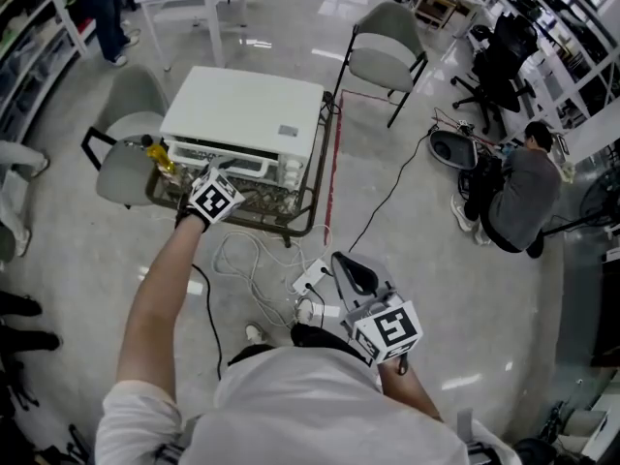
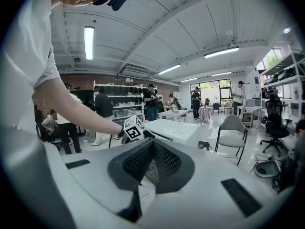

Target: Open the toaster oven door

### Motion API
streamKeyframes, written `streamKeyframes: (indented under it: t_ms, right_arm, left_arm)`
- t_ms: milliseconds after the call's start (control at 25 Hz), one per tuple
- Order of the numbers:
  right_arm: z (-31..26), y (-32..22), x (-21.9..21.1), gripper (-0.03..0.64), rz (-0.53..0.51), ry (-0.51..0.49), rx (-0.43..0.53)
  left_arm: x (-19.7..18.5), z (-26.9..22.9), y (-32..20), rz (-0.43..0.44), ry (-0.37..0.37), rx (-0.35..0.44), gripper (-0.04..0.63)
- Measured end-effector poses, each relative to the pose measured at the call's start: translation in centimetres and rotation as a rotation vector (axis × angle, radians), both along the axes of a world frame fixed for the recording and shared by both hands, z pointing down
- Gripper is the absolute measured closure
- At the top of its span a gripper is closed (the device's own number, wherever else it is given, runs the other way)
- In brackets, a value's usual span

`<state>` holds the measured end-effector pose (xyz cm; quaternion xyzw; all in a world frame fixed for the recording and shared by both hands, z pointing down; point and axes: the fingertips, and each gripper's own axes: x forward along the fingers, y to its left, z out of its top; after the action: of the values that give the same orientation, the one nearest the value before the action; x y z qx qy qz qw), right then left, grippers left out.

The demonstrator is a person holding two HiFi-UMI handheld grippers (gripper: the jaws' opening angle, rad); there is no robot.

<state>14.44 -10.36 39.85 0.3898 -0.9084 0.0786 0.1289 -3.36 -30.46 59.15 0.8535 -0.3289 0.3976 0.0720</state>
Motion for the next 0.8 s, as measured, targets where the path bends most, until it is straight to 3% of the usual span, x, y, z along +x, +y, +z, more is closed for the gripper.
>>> streamKeyframes:
  t_ms: [280,600,800]
  right_arm:
    - [0.2,0.4,-0.9,0.594,0.000,0.003,-0.002]
    - [0.0,1.3,-2.2,0.595,-0.012,0.000,-0.003]
    - [0.4,2.0,-2.9,0.595,0.000,-0.003,-0.013]
  left_arm:
    - [-0.3,0.1,0.4,-0.052,0.077,0.006,0.204]
    - [-0.4,0.2,2.0,-0.053,0.096,0.005,0.203]
    - [-0.9,0.4,2.5,-0.104,0.193,-0.013,0.203]
